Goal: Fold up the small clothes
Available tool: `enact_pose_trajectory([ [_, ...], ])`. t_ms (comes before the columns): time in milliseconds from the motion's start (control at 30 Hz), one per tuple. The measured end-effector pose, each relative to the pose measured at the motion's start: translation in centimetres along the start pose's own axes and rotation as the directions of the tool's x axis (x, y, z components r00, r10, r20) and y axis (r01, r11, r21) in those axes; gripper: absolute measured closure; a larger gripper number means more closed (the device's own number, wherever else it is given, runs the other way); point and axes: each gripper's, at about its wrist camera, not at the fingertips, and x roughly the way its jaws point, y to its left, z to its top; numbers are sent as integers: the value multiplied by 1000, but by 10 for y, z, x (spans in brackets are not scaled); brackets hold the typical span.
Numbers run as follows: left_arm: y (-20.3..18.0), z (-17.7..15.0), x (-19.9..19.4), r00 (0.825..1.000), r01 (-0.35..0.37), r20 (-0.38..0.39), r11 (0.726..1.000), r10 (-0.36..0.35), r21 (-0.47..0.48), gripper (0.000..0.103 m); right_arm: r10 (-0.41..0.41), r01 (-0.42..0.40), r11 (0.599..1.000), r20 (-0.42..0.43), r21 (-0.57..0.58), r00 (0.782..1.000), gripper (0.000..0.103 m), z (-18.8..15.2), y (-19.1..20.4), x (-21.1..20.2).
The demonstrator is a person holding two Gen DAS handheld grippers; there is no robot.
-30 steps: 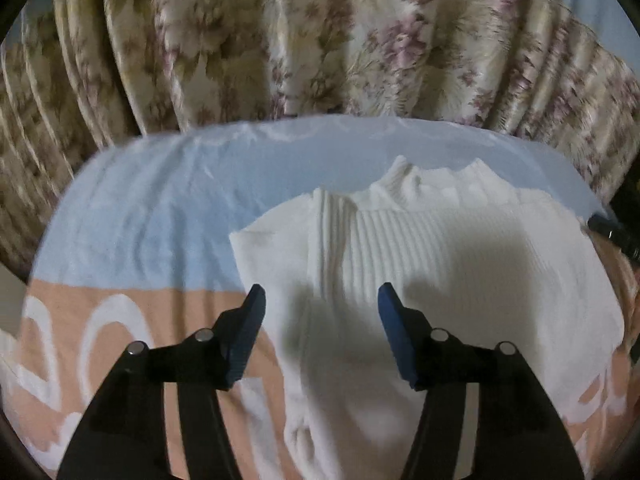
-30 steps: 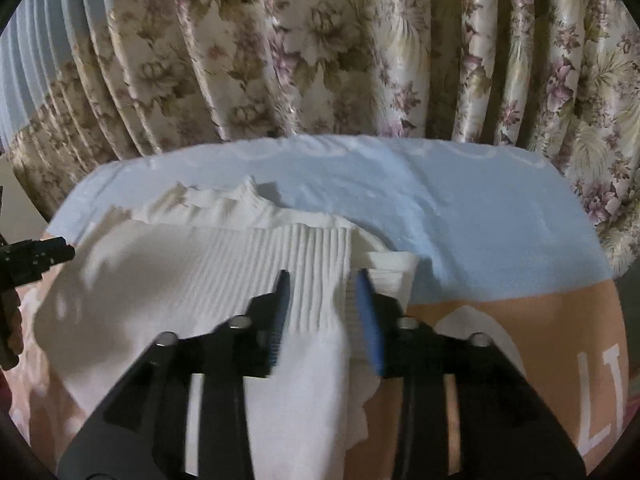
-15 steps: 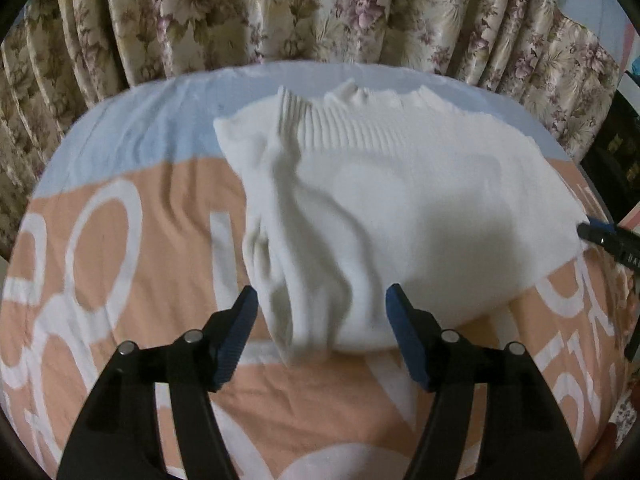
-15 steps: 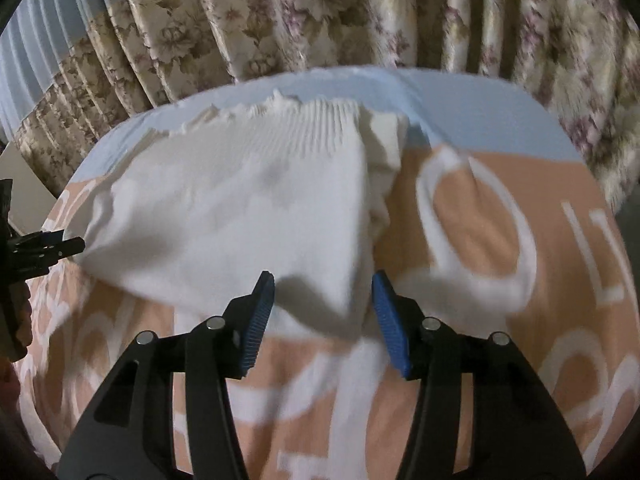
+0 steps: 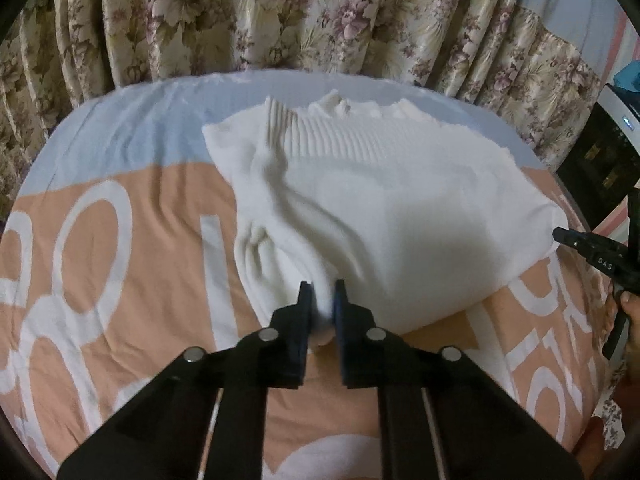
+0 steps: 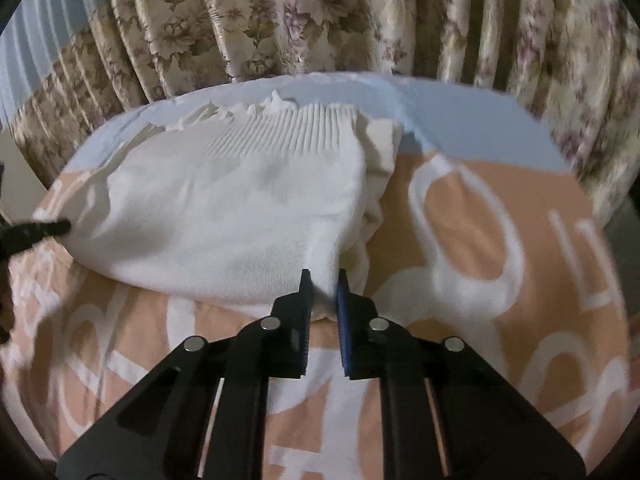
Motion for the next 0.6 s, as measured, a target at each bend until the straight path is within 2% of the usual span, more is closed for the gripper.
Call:
enact_pose_trajectory([
  [167, -3, -4, -5, 999, -11, -37, 999, 13, 49, 93, -26, 26, 998, -6, -61, 1000, 92, 2, -2, -18],
  [300, 7, -26, 14, 993, -33, -112, 999, 36, 31, 94, -32, 29, 998, -66, -54, 997, 92, -14, -6, -2],
  [333, 12, -29, 11, 995, -8, -98, 1000, 8, -4, 94, -34, 31, 998, -79, -49, 996, 92, -19, -6, 2],
  [400, 16, -30, 9, 996, -3, -93, 1000, 0, -28, 94, -28, 26, 999, -85, -22, 996, 92, -26, -8, 6],
  [500, 12, -33, 6, 996, -20, -92, 1000, 20, -5, 94, -13, 13, 1000, -69, 7, 998, 92, -27, -11, 2],
  [600, 12, -34, 4, 997, -21, -80, 1000, 20, -3, 91, 59, -56, 998, -63, 42, 996, 89, -27, -17, 3],
])
